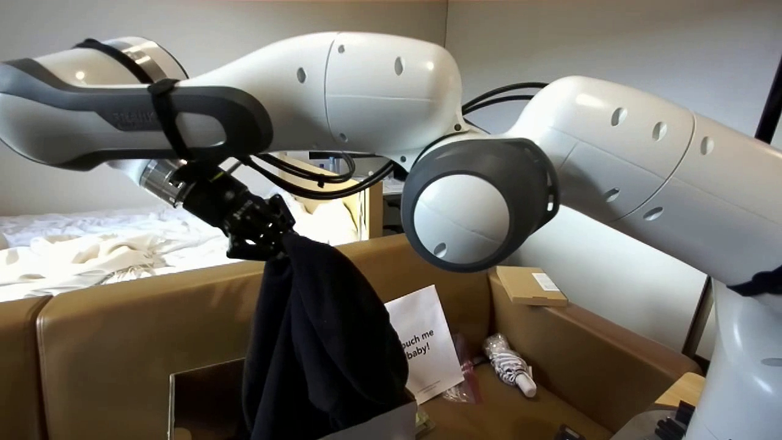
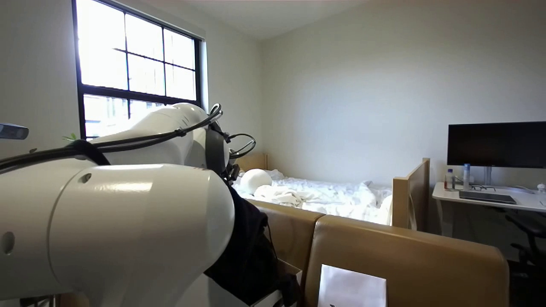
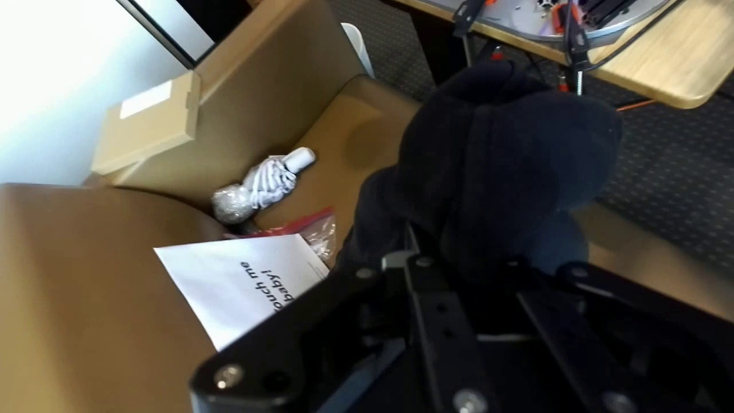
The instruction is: Put the black hoodie inside the box
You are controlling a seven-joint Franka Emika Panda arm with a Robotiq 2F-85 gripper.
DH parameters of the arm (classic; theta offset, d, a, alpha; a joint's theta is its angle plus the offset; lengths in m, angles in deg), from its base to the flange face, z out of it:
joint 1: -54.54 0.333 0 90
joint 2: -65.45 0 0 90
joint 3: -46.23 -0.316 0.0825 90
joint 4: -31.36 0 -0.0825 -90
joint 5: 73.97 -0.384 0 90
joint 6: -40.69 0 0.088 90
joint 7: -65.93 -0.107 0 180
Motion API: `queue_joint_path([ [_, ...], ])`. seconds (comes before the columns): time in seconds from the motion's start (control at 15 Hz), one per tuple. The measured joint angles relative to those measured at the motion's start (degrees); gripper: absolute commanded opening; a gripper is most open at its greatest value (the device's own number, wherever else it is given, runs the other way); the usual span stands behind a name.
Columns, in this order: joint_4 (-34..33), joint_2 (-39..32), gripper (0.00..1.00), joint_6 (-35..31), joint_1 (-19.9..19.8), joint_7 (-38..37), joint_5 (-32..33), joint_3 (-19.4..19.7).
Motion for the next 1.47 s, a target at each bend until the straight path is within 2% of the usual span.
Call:
queue_joint_path([
  [0.13,-0.25,0.24,0.58,-1.95,-0.14,-0.01,-1.77,-0.41],
  [0.47,-0.72,1.80,0.91,-7.25,-1.47,-0.02,-1.67,1.44],
  [0.6,-0.49,1.61,1.00,-9.57,-1.71,-0.02,-1.47,2.21],
  [1.0,-0.58,1.15,1.00,-15.86,-2.05,1.92,-2.35,1.57],
  [1.33,0.46,1.09,1.00,-11.32,-4.20,7.31,-5.10,-1.29],
  [1.47,-0.42,1.30,1.00,-11.93,-6.05,8.03,-5.09,-1.18],
])
